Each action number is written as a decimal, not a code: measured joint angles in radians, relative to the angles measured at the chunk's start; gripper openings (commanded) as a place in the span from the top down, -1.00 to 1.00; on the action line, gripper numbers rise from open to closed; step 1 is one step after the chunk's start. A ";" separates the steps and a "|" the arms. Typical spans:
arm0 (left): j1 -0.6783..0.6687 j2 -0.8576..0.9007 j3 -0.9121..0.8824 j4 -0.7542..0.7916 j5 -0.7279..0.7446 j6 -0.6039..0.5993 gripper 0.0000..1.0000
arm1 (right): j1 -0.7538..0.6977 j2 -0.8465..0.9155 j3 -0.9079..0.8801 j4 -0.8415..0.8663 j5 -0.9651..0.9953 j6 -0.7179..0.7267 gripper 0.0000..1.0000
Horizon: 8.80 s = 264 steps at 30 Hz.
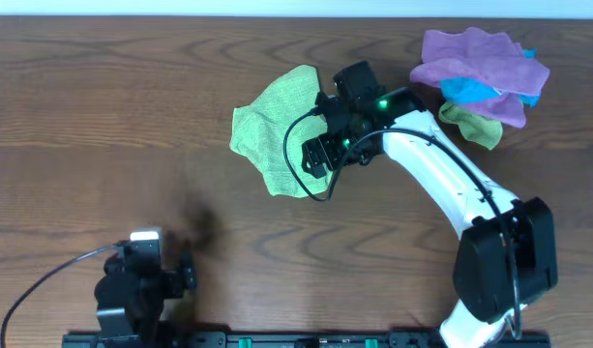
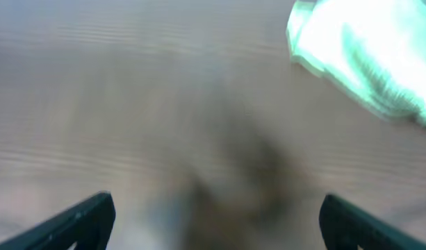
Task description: Fold the cloth
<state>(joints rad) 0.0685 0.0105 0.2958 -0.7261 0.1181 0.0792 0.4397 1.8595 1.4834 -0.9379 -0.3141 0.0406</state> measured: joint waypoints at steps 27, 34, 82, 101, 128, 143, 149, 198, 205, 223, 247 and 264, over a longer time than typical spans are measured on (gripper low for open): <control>0.000 1.048 0.312 0.677 0.537 -0.585 -0.91 | -0.066 0.000 0.000 -0.039 0.046 0.005 -0.89; -0.005 1.330 0.312 0.887 0.590 -0.879 -0.90 | -0.066 0.000 0.000 -0.042 0.045 0.005 -0.88; -0.232 1.722 0.314 1.143 0.378 -1.265 -0.08 | -0.066 0.000 0.000 -0.071 0.046 0.051 -0.81; -0.284 1.858 0.349 1.333 0.348 -1.332 0.58 | -0.066 0.000 0.000 -0.095 0.045 0.054 -0.81; -0.137 1.880 0.340 1.308 0.644 -1.131 0.88 | -0.066 0.000 -0.001 -0.113 0.066 0.054 -0.81; -0.079 1.880 0.426 1.304 0.850 -1.122 0.88 | -0.066 0.000 -0.264 0.096 0.077 0.117 -0.63; -0.079 1.880 0.431 1.303 0.851 -1.122 0.88 | -0.066 0.000 -0.317 0.193 0.020 0.165 -0.60; -0.079 1.880 0.431 1.303 0.882 -1.130 0.88 | 0.031 0.084 -0.347 0.464 0.006 0.320 0.97; -0.072 1.880 0.431 1.303 0.882 -1.133 0.88 | 0.023 0.074 -0.340 0.360 0.013 0.319 0.97; -0.053 1.880 0.431 1.304 0.893 -1.156 0.52 | -0.041 -0.274 -0.378 0.223 0.323 0.319 0.97; -0.053 1.880 0.436 1.250 1.015 -1.125 0.21 | -0.050 -0.273 -0.378 0.281 0.602 0.316 0.97; -0.168 1.880 0.442 0.890 0.961 -0.808 0.18 | -0.050 -0.273 -0.358 0.299 0.645 0.315 0.97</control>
<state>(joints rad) -0.0994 1.8908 0.7376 0.1638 1.0786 -0.7284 0.3901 1.5864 1.1252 -0.6392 0.3305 0.3561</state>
